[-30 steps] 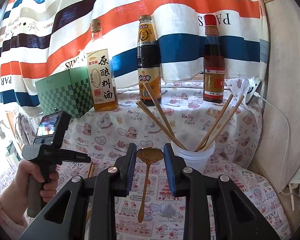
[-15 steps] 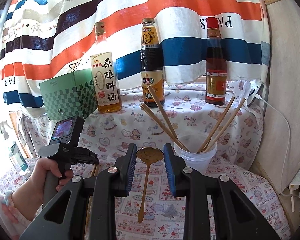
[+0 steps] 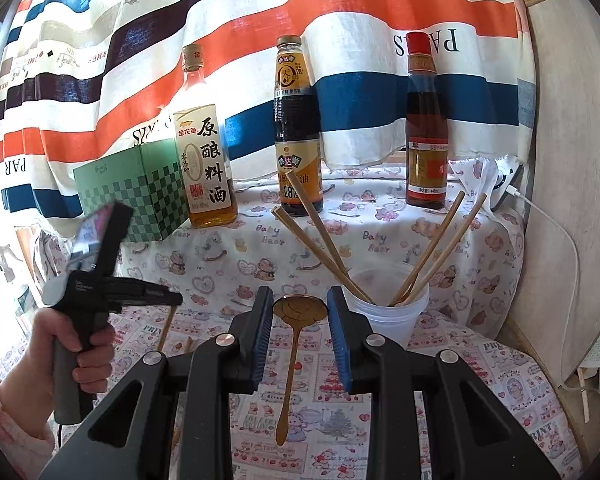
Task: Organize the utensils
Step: 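Carry the held spoon and chopstick over the clear cup and lower them in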
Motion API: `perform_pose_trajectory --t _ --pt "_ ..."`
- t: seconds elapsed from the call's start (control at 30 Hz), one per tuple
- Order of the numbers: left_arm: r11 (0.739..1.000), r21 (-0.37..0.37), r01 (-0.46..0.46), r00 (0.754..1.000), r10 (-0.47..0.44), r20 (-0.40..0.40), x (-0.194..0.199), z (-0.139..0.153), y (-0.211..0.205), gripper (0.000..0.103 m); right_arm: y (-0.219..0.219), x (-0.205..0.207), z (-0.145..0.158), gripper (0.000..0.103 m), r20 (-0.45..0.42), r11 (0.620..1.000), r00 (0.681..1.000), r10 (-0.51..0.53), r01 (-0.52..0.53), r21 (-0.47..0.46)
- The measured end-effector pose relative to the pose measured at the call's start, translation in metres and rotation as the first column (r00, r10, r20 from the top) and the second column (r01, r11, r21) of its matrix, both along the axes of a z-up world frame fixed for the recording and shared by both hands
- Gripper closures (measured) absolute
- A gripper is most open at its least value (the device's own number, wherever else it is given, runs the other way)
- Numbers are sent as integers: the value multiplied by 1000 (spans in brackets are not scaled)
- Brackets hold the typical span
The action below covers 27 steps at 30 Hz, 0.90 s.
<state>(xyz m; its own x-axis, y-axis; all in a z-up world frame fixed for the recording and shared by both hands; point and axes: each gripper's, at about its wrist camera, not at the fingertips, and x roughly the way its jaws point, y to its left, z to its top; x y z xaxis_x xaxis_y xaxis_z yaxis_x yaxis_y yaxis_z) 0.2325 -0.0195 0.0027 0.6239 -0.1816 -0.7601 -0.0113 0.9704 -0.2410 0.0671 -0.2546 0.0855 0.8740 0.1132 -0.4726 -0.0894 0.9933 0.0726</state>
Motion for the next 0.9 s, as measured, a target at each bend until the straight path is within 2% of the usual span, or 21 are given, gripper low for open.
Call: perform_pose_trajectory --t 0.07,0.13,0.27,0.37,0.47,0.57,0.6,0.73,0.9 --pt "1000 17 0 995 -2 105 -21 30 0 97 -2 0 1 73 -8 1000 1000 12 -11 22" --pt "998 68 -20 973 4 229 -44 62 -1 97 -2 -2 3 73 0 999 1000 19 -19 34" --pt "996 70 -55 901 19 433 -87 109 4 97 3 -9 6 73 35 1000 999 16 -15 -4" --pt "994 77 -74 845 22 534 -116 128 6 97 6 -9 6 73 34 1000 999 25 -25 -2" --pt "989 101 -107 809 27 588 -140 134 -3 97 7 -7 3 73 25 1000 1000 19 -19 -7" --pt "988 124 -97 762 -7 648 -160 132 -12 97 7 -7 1 73 19 1000 1000 23 -23 -3" --pt "985 140 -97 755 -19 655 -164 133 -15 97 7 -7 2 73 19 1000 999 25 -25 -2" --pt "975 205 -85 750 -73 658 -172 141 -31 97 6 -8 5 73 33 1000 999 23 -23 1" --pt "977 197 -74 746 -77 662 -174 154 -37 97 0 -8 11 73 20 998 999 36 -37 52"
